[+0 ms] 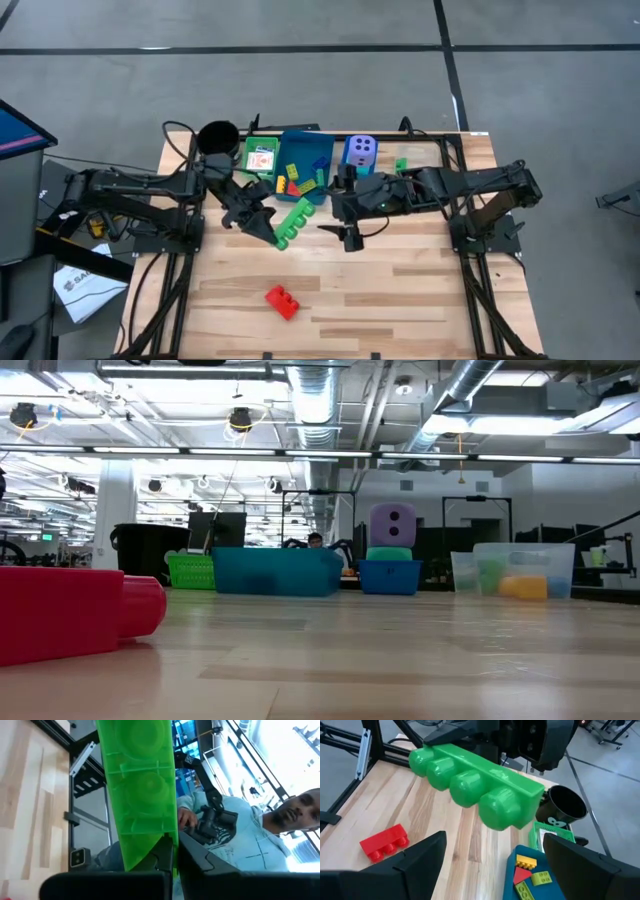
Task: Pick & Place Toys
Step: Put the large green game piece into the transparent bin
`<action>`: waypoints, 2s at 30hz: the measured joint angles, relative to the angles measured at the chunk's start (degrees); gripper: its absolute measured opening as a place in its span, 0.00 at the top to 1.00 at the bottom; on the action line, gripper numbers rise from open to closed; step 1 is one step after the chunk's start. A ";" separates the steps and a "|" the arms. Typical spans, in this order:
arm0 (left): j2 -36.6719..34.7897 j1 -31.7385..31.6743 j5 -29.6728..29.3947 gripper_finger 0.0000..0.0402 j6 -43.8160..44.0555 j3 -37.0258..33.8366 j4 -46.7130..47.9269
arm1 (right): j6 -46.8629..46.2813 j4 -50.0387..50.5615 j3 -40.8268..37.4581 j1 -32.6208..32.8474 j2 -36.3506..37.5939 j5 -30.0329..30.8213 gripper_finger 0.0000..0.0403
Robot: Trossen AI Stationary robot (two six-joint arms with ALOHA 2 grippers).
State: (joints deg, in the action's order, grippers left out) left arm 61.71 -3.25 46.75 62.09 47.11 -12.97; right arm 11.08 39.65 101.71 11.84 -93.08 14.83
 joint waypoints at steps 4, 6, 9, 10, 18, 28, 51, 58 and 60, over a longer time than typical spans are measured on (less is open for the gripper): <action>0.60 0.00 0.27 0.99 1.24 0.02 -0.29 | -0.12 -0.54 0.00 0.00 -0.02 0.01 0.18; 1.21 0.00 0.30 0.99 1.36 0.02 -1.65 | -0.12 -1.25 0.00 0.00 -0.02 0.02 0.18; 2.76 0.00 1.05 1.00 3.05 0.02 -3.63 | -0.12 -2.35 0.00 0.00 -0.02 0.02 0.18; 3.38 0.00 1.25 1.00 3.64 0.02 -5.08 | -0.12 -2.72 0.00 0.00 -0.02 0.02 0.18; 6.70 0.00 4.75 0.99 6.37 0.02 -13.01 | -5.75 -2.84 0.00 0.09 -0.02 -0.66 0.18; 6.73 0.01 7.94 0.99 6.37 0.02 -13.06 | -9.01 -3.59 0.00 0.03 -0.02 -9.14 0.18; 6.73 1.81 7.02 1.00 8.73 0.04 -20.46 | -12.16 -8.89 0.00 -1.15 -0.07 -15.21 0.18; 6.73 1.81 6.14 0.99 8.73 0.04 -20.51 | -12.62 -10.12 0.00 -1.84 -0.07 -15.21 0.18; 6.73 1.81 6.13 0.99 8.71 0.04 -20.52 | -12.74 -11.42 0.09 -1.84 -0.99 -15.66 0.18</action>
State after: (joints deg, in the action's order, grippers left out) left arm 68.45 -1.43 52.88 70.81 47.16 -33.50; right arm -1.66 28.23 101.80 10.00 -94.06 -0.83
